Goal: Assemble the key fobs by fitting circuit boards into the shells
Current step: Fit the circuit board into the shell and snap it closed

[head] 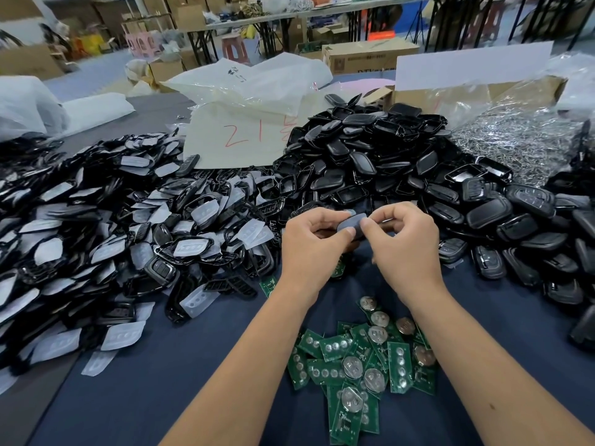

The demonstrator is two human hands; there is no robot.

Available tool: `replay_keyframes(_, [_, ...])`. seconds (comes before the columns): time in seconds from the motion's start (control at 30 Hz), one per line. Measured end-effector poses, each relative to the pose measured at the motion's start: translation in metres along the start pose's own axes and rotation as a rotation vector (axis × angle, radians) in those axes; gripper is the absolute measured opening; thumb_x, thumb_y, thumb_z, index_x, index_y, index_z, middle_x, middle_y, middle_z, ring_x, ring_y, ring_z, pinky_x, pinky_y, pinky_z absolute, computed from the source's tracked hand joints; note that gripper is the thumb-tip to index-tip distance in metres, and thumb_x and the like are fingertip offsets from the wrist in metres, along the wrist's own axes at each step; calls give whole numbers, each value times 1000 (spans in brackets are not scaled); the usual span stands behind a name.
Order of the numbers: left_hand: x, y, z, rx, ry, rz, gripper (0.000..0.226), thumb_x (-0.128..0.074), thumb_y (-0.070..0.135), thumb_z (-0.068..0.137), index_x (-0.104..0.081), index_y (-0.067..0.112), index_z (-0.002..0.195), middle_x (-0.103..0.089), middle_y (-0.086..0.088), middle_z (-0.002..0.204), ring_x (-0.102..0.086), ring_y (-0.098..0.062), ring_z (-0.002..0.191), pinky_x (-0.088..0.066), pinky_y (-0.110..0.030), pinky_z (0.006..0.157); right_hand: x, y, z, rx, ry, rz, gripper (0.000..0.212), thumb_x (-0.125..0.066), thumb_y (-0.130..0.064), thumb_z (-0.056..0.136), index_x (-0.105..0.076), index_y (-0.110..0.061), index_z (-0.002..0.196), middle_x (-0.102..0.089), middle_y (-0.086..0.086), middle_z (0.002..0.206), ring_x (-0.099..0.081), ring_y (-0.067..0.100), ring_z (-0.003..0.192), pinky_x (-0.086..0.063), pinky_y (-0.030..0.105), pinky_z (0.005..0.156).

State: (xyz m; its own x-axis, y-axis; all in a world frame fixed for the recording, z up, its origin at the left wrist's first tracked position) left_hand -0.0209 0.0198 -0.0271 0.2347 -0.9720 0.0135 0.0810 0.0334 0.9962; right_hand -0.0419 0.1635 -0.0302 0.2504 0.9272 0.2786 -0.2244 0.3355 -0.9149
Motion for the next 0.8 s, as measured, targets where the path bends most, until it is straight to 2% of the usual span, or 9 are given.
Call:
replay_keyframes(0.1, [0,2,-1,-2,2,-18,19,-76,-4,86,-80,14,92,-79,-2,92,-77,-22,88,-65,-39,77,-1,2,1,-35,-5,20,12,-74,-13,89,-69,-16,78,-70,1,88,-65,22,59,-52,32,59])
replay_keyframes(0.3, [0,0,0,-16,2,-14,19,-72,-8,89,-79,10,92,-77,1,88,-76,-22,86,-65,-37,74,-1,2,0,-73,-30,72,14,-75,-13,83,-66,-19,73,-66,-3,59,-60,18,46,-48,29,49])
replay_keyframes(0.37, [0,-1,0,-11,0,-23,21,-71,-8,89,-79,12,90,-78,-5,89,-76,-24,88,-65,-37,73,-1,3,0,-99,-36,139,14,-74,-9,83,-63,-17,77,-65,-4,62,-57,14,44,-47,28,45])
replay_keyframes(0.43, [0,-2,0,8,0,-58,23,-71,-8,89,-79,14,87,-76,-14,90,-76,-25,87,-64,-34,71,-2,4,0,-158,-44,249,16,-73,-3,84,-62,-16,86,-66,-1,77,-57,11,51,-48,24,46])
replay_keyframes(0.5, [2,-2,1,30,-5,-104,22,-71,-8,90,-78,12,87,-73,-24,94,-75,-23,84,-63,-31,69,-1,5,2,-245,-92,367,18,-69,1,89,-67,-15,96,-66,3,88,-58,11,61,-50,24,48])
replay_keyframes(0.57, [3,-1,2,38,-22,-127,18,-72,-8,90,-78,9,88,-71,-29,97,-75,-22,82,-62,-30,69,-1,6,4,-291,-184,429,18,-64,1,94,-73,-12,101,-67,8,89,-60,17,68,-48,25,48])
replay_keyframes(0.63, [4,-1,3,43,-48,-146,14,-72,-7,90,-77,6,91,-72,-29,95,-75,-21,81,-62,-28,68,0,7,6,-270,-243,434,15,-66,-2,97,-77,-12,98,-69,12,88,-61,19,71,-47,25,47])
replay_keyframes(0.8, [8,0,5,111,-125,-178,11,-70,-2,94,-78,5,97,-76,-11,85,-76,-17,83,-61,-26,70,5,11,9,-176,-235,385,10,-78,-4,91,-79,-14,91,-74,11,78,-64,14,61,-47,22,47])
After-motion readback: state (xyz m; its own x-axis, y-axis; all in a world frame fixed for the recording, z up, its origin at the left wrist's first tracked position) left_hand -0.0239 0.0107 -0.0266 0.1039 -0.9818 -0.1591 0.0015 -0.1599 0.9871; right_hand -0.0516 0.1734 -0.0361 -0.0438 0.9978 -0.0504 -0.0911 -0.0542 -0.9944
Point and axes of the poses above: each hand's wrist, its own z-axis towards the middle knuckle, its own x-axis out of the back of the hand, y = z × x, the point moved 2 cm from there along z, towards the middle knuckle
